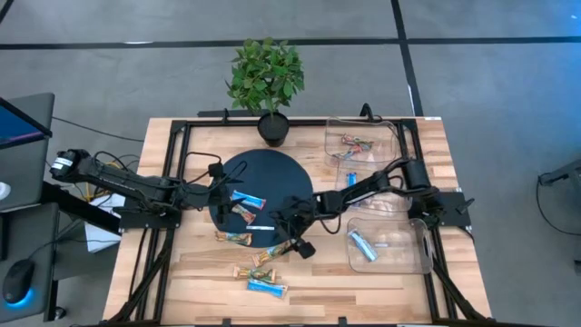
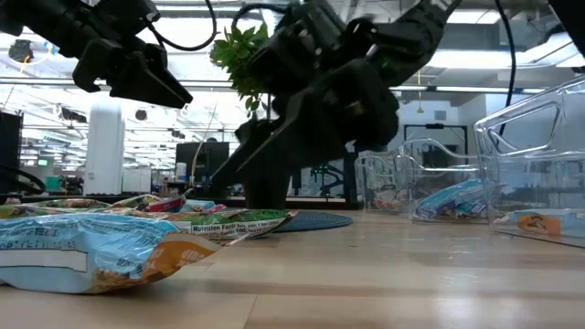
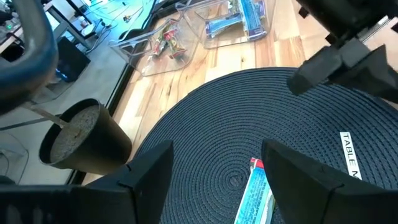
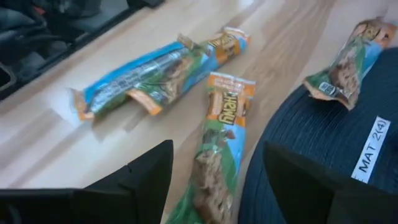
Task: Pick and place Granola Bars by type
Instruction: Put the yellow granola bar into the bottom transparent bin
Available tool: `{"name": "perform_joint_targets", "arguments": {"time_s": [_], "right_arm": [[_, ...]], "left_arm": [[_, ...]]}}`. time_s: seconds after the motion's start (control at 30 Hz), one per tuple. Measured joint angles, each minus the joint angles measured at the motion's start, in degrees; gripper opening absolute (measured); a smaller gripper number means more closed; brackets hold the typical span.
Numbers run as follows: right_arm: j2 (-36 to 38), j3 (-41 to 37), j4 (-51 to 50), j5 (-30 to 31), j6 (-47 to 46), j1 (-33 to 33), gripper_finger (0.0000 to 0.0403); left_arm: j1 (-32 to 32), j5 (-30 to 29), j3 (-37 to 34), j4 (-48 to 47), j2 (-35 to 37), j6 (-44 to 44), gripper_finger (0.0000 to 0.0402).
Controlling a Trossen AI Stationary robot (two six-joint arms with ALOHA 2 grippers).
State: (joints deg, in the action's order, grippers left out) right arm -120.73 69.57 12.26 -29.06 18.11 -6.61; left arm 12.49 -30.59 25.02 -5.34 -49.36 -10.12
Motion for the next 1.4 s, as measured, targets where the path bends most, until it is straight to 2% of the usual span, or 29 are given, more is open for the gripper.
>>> {"name": "perform_joint_targets", "arguments": {"time_s": [0.2, 0.57, 1.03, 1.17, 1.4], "right_arm": [[-2.56, 1.84, -1.4, -0.03, -0.13, 0.0, 0.024], [-2.79, 2.11, -4.53, 0.56, -0.11, -0.12, 0.024], [-4.69, 2.16, -2.94, 0.9, -0.54, -0.11, 0.0236], [-4.67, 2.16, -2.96, 2.99, -0.21, -0.13, 0.0211], [-4.63, 2.16, -3.66, 3.54, -0.2, 0.37, 0.0136]], "left_arm": [[0.0, 0.07, 0.0, -0.21, -0.01, 0.04, 0.024], [0.02, 0.1, 0.02, -0.26, -0.02, 0.12, 0.024], [0.01, 0.09, 0.04, -0.26, -0.02, 0.13, 0.024], [0.01, 0.11, 0.04, -0.27, -0.02, 0.13, 0.024], [0.0, 0.13, 0.04, -0.28, -0.02, 0.13, 0.024]]}}
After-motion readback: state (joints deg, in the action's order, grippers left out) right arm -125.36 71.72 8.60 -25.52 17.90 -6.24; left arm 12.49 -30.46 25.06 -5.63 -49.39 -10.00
